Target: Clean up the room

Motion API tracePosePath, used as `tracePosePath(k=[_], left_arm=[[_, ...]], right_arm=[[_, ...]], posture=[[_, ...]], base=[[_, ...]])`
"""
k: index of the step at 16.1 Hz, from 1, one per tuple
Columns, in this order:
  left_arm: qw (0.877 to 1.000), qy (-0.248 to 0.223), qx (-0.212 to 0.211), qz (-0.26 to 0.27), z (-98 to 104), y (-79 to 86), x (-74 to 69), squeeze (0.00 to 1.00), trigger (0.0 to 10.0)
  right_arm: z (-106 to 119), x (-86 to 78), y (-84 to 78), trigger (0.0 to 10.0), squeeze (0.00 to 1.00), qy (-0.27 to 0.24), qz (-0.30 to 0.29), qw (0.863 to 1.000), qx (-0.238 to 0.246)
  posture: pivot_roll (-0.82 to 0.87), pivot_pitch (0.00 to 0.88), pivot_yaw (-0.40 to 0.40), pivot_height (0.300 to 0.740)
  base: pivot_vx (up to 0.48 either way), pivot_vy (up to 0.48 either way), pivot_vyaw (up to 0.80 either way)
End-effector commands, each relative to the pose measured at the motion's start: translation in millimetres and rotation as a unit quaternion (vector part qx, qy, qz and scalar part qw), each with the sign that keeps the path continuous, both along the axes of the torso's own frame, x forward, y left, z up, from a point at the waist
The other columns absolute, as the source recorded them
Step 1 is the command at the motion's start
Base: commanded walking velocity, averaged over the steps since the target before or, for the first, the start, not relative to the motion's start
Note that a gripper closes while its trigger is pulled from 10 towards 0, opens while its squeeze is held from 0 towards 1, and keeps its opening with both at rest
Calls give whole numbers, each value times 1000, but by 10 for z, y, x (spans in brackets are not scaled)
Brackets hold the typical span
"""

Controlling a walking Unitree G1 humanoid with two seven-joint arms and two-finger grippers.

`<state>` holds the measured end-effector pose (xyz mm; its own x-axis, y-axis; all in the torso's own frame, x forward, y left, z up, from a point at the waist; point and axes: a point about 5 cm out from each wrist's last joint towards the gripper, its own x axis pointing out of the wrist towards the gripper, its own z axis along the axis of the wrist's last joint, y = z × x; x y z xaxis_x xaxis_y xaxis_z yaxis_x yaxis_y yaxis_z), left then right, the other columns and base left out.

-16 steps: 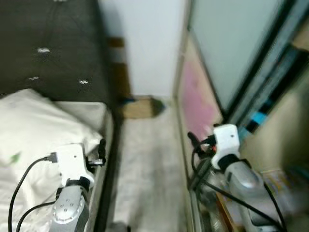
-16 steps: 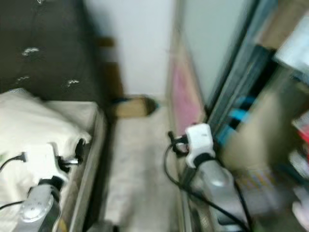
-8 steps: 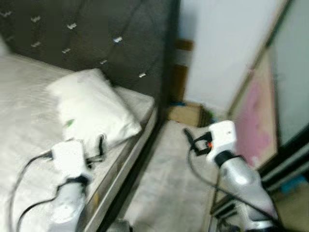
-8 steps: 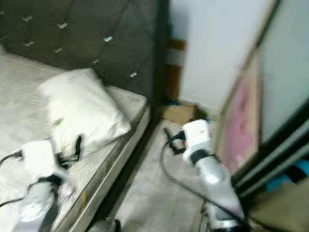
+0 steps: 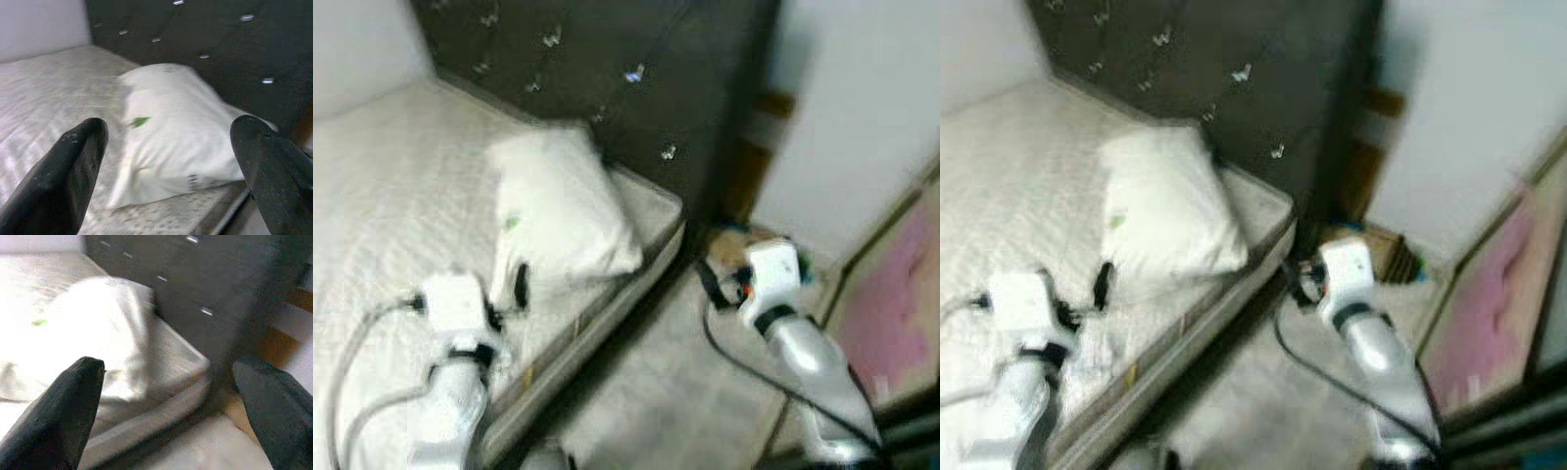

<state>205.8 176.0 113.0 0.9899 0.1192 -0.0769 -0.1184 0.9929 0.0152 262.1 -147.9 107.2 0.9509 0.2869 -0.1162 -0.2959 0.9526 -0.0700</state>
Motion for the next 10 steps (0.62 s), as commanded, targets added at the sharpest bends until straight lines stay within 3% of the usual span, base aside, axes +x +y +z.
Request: tracePosePath(k=[1, 10], left_arm=[[1000, -8, -1, 0, 19, 0, 18, 0, 10000], [1000, -25, 15, 6, 50, 16, 90, 0, 10000]], right_arm=[[-16, -7, -41, 10000, 0, 3, -7, 1000, -2], [33, 119, 2, 10000, 0, -15, 2, 1000, -6]], posture=[[-11, 16, -60, 740], [-9, 0, -55, 740]], base=[[0, 0, 763], [0, 0, 763]])
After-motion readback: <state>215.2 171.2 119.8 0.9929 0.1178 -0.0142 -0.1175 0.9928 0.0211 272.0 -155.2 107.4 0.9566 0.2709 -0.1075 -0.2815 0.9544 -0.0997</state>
